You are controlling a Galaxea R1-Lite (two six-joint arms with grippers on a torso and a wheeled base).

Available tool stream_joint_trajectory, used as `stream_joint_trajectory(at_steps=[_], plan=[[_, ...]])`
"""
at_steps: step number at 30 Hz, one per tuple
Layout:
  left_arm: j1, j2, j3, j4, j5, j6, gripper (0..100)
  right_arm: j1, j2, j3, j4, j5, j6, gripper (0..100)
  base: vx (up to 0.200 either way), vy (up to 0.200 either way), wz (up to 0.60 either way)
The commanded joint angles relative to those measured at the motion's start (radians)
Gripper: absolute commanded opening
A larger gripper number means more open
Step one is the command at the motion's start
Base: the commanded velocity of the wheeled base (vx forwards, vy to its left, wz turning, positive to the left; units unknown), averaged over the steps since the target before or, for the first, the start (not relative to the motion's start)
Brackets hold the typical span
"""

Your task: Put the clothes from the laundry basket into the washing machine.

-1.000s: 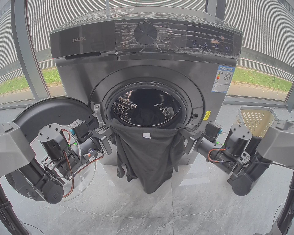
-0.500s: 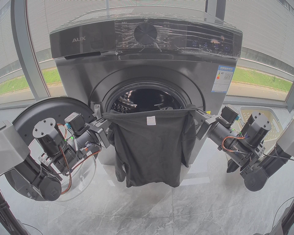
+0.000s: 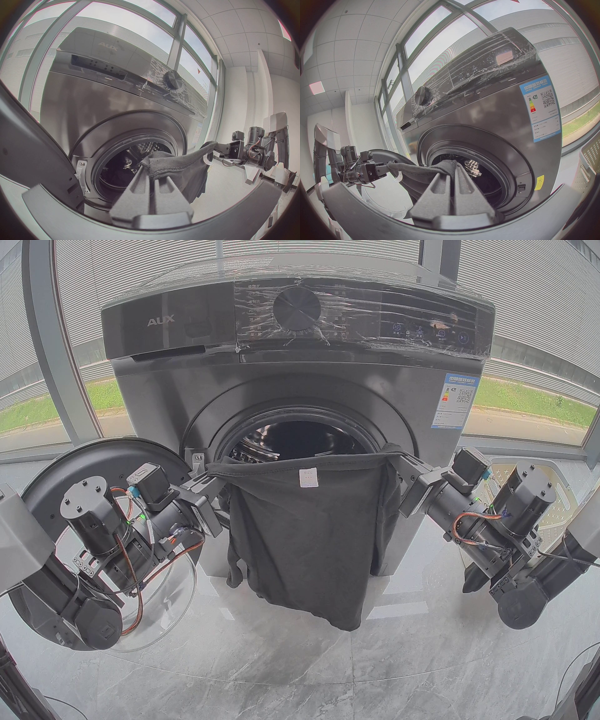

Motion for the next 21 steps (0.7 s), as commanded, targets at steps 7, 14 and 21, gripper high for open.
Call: stream_joint_trajectory(at_steps=[7, 14, 21], plan=[[0.001, -0.001, 0.001, -0.002, 0.0, 0.0, 0, 0.002, 0.001, -0.003, -0.007, 0.001, 0.001, 0, 0.0, 0.0, 0.0], [0.001, 0.007, 0.011, -0.004, -0.004, 0.0, 0, 0.016, 0.002, 0.01, -0.007, 0.001, 0.002, 0, 0.0, 0.0, 0.0], [-0.003, 0.001, 0.042, -0.002, -0.02, 0.0, 100, 0.033, -0.006, 0.03, -0.007, -0.002, 0.004, 0, 0.0, 0.0, 0.0]])
